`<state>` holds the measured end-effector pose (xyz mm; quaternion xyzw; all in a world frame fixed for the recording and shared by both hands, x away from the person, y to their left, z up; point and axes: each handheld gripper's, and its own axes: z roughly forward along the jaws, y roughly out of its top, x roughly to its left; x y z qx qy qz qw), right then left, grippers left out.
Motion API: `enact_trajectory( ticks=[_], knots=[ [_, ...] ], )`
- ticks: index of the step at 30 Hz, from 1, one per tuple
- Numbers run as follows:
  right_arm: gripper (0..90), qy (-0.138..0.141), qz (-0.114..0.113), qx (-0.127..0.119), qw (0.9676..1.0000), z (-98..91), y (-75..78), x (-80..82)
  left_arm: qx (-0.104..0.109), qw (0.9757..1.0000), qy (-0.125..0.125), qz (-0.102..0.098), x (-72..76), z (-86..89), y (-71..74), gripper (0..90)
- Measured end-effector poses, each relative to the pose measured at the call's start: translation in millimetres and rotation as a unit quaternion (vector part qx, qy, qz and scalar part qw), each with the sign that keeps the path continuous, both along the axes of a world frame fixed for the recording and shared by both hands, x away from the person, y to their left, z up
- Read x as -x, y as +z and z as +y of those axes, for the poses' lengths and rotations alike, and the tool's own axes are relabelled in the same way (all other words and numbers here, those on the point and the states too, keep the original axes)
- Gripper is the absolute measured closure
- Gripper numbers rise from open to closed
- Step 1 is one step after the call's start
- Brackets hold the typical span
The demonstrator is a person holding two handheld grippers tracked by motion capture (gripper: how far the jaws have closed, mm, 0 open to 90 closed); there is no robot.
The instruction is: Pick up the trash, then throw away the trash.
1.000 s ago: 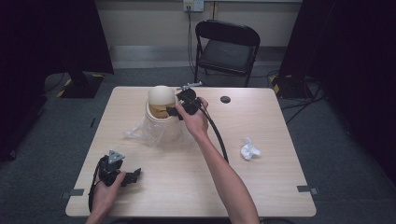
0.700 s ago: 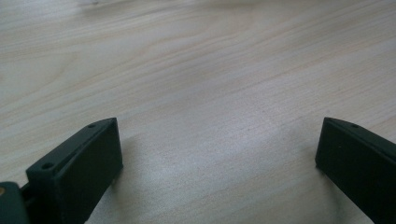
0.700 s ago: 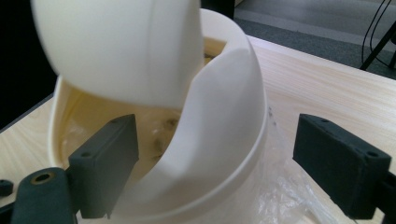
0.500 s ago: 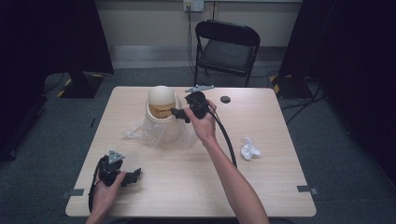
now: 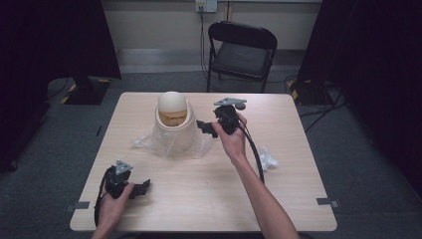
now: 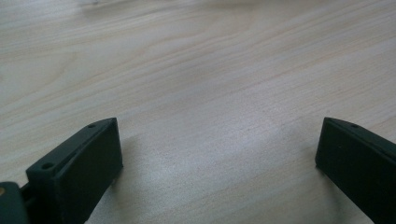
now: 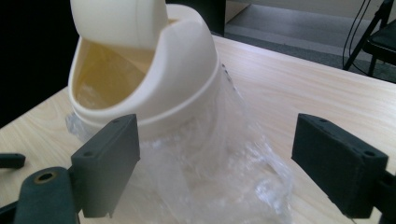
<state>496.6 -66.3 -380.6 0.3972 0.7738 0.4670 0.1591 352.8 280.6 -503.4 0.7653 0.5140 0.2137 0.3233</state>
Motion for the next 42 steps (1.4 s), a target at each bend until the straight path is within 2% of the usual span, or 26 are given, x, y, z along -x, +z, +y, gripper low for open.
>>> enact_trajectory(
  ticks=[1,6,7,8,12,14,15,18,20,22,26,29,30,32,36,41,42],
  knots=[
    [14.7,-0.002,-0.001,0.008,1.0,-3.7,-3.2,1.4,0.0,1.0,0.0,0.0,0.0,0.0,0.0,0.0],
    [15.4,-0.013,0.012,0.015,0.9997,-29.8,-21.8,10.0,-0.001,1.0,-0.001,0.0,0.0,0.2,0.1,0.0],
    [15.4,-0.013,0.012,0.015,0.9997,-29.8,-21.8,10.0,-0.001,1.0,-0.001,0.0,0.0,0.2,0.1,0.0],
    [16.9,-0.026,0.014,0.025,0.9992,-41.6,-25.5,14.0,-0.002,1.0,0.0,0.001,0.0,0.1,0.2,0.0],
    [20.9,-0.049,0.015,0.042,0.9978,-66.8,-26.5,20.6,-0.002,1.0,0.0,0.0,0.0,0.0,0.2,0.0],
    [21.5,-0.053,0.016,0.043,0.9975,-73.0,-26.5,22.1,-0.003,1.0,0.0,0.0,-0.1,0.1,0.3,0.0],
    [23.6,-0.056,0.021,0.041,0.9973,-84.9,-27.5,25.1,-0.003,1.0,0.0,0.0,-0.1,0.1,0.3,0.0],
    [24.0,-0.059,0.032,0.041,0.9969,-101.1,-31.7,32.2,-0.002,1.0,0.0,0.0,0.0,0.0,0.2,0.0],
    [22.9,-0.065,0.033,0.03,0.9969,-111.6,-38.2,39.8,-0.001,1.0,0.002,0.0,0.1,-0.3,0.1,0.0],
    [22.3,-0.074,0.043,0.029,0.9959,-121.1,-46.6,45.1,-0.002,1.0,0.0,0.0,0.1,0.0,0.2,0.0],
    [21.3,-0.09,0.051,0.037,0.994,-135.8,-57.7,52.9,-0.001,1.0,0.003,0.0,0.4,-0.6,0.1,0.1],
    [20.8,-0.095,0.047,0.039,0.9936,-141.2,-57.8,58.3,-0.001,1.0,0.003,0.0,0.4,-0.5,0.1,0.1],
    [20.1,-0.101,0.042,0.048,0.9929,-146.6,-57.1,62.6,-0.001,1.0,0.003,0.0,0.5,-0.6,0.2,0.1],
    [19.1,-0.107,0.046,0.057,0.9915,-154.0,-58.6,63.9,-0.001,1.0,0.003,0.0,0.4,-0.6,0.1,0.1],
    [19.9,-0.123,0.045,0.059,0.9897,-168.6,-63.7,69.6,-0.001,1.0,0.003,0.0,0.4,-0.5,0.1,0.1],
    [17.1,-0.134,0.054,0.049,0.9883,-176.6,-71.2,77.6,-0.001,1.0,0.003,0.0,0.4,-0.5,0.1,0.0],
    [14.8,-0.142,0.065,0.053,0.9864,-180.7,-77.6,79.3,-0.001,1.0,0.003,0.0,0.4,-0.5,0.1,0.0]
  ],
)
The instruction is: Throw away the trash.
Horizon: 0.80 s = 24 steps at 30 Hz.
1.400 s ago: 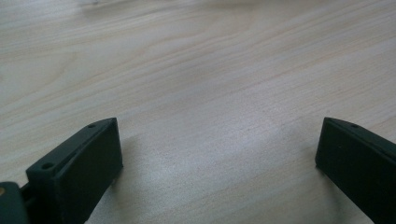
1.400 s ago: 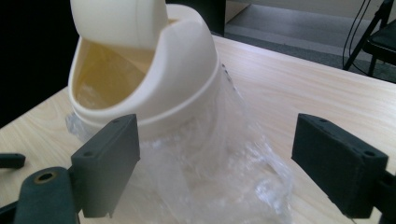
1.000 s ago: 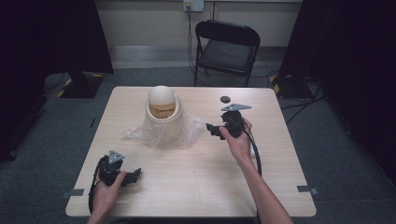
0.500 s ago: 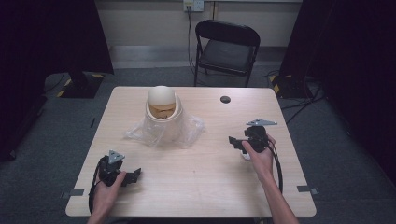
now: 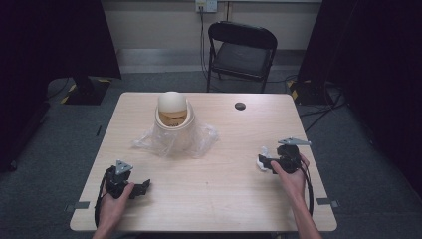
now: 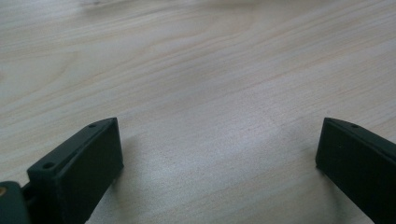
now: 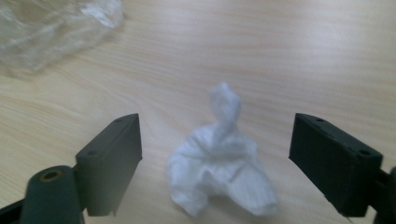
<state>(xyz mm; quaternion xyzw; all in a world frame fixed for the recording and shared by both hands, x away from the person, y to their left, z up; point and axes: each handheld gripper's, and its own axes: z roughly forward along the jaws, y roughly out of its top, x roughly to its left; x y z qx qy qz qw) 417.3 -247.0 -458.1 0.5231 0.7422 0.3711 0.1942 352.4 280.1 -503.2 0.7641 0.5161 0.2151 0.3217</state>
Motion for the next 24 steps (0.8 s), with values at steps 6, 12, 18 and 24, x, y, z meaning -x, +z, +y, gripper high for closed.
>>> enact_trajectory(
  ticks=[6,12,18,24],
  knots=[
    [14.2,-0.012,0.014,-0.005,0.9998,-7.7,-13.6,-2.3,0.0,1.0,0.0,0.0,0.0,0.0,0.0,0.0],
    [27.2,-0.007,0.017,-0.015,0.9997,-5.0,-23.2,-11.7,0.0,1.0,0.0,0.0,0.0,0.0,0.0,0.0],
    [40.5,-0.006,0.027,-0.021,0.9994,-7.9,-28.5,-15.7,0.0,1.0,0.0,0.0,0.0,0.0,0.0,0.0],
    [55.2,0.008,0.033,-0.008,0.9994,-0.4,-31.8,-16.3,0.0,1.0,0.0,0.0,0.0,0.0,0.0,0.1]
  ],
)
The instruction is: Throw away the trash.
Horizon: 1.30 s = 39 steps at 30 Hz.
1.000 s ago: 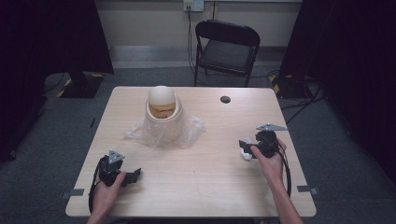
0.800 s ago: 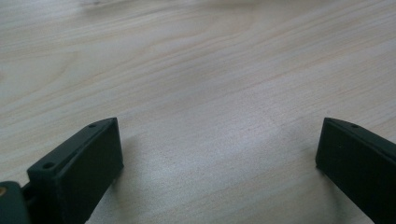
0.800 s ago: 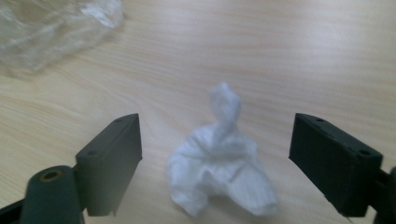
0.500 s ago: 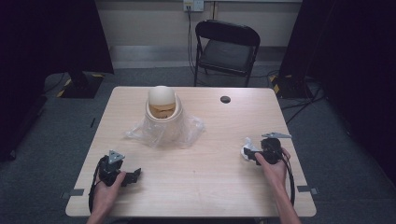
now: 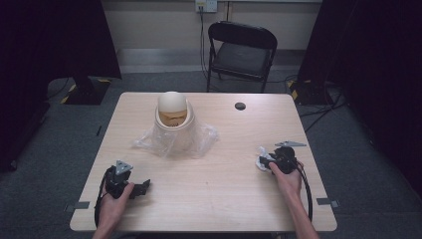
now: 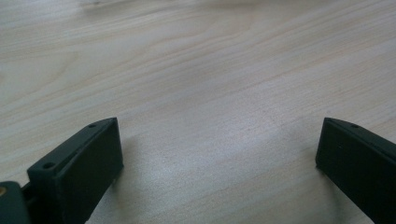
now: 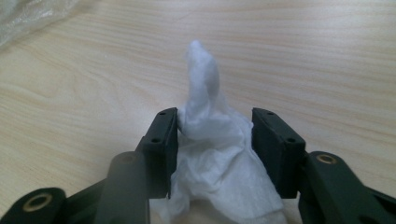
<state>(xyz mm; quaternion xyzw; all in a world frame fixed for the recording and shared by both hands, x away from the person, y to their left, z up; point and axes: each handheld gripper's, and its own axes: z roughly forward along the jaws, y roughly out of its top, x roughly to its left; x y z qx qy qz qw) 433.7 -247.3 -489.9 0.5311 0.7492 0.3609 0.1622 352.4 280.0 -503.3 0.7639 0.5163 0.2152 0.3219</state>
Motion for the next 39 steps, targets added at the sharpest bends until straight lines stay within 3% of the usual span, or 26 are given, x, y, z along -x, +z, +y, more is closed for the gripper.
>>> enact_trajectory(
  ticks=[2,7,10,18,39],
  knots=[
    [58.1,0.0,0.001,-0.001,1.0,0.6,-0.1,0.0,0.0,1.0,0.0,0.0,0.0,0.0,0.0,0.1],
    [75.4,-0.008,-0.012,0.015,0.9998,3.5,1.4,1.3,0.0,1.0,0.0,0.0,0.0,0.0,0.0,0.0],
    [79.5,-0.008,-0.016,0.016,0.9997,5.3,1.4,1.6,0.0,1.0,0.0,0.0,0.0,0.0,0.0,0.1],
    [82.0,-0.007,-0.026,-0.003,0.9996,3.8,8.2,5.4,0.0,1.0,0.0,0.0,0.0,0.0,0.0,0.1],
    [82.0,0.026,-0.033,-0.017,0.999,19.4,21.5,13.0,0.001,1.0,-0.002,0.0,-0.2,0.4,-0.1,0.0]
  ],
)
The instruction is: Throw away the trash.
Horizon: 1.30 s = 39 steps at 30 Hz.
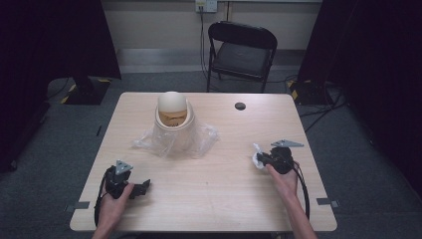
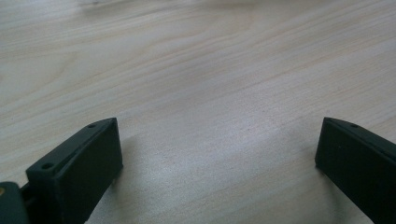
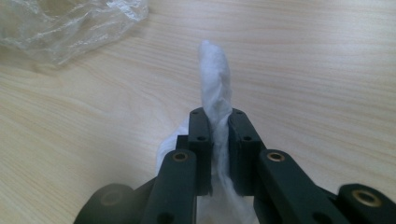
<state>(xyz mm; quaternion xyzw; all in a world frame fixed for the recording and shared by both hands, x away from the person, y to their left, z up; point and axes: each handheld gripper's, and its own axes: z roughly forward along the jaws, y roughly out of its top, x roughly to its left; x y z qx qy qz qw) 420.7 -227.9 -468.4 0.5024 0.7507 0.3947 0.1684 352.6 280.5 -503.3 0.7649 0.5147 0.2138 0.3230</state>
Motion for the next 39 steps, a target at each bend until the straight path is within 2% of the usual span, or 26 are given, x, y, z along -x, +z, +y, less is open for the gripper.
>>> enact_trajectory(
  ticks=[7,14,20,26,31,39],
  knots=[
    [81.9,0.008,-0.001,-0.003,1.0,4.6,3.2,0.7,0.0,1.0,0.0,0.0,0.1,0.0,0.1,0.0],
    [81.6,0.022,-0.004,-0.016,0.9996,14.5,5.7,2.0,0.0,1.0,0.0,0.0,0.1,-0.1,0.0,0.0],
    [81.6,0.037,-0.007,-0.015,0.9992,21.8,8.1,1.9,-0.001,1.0,0.001,0.0,0.1,-0.1,0.0,0.0],
    [81.6,0.059,-0.001,-0.013,0.9982,38.9,5.4,1.6,-0.002,1.0,0.002,0.0,0.7,-0.4,0.2,0.3],
    [81.6,0.073,-0.007,-0.018,0.9971,53.5,9.2,-0.4,-0.002,1.0,0.002,-0.001,0.9,-0.5,0.1,0.4],
    [81.4,0.086,-0.003,-0.025,0.996,69.2,10.4,-1.9,0.001,1.0,0.001,0.0,1.4,-0.3,0.0,0.4]
  ],
)
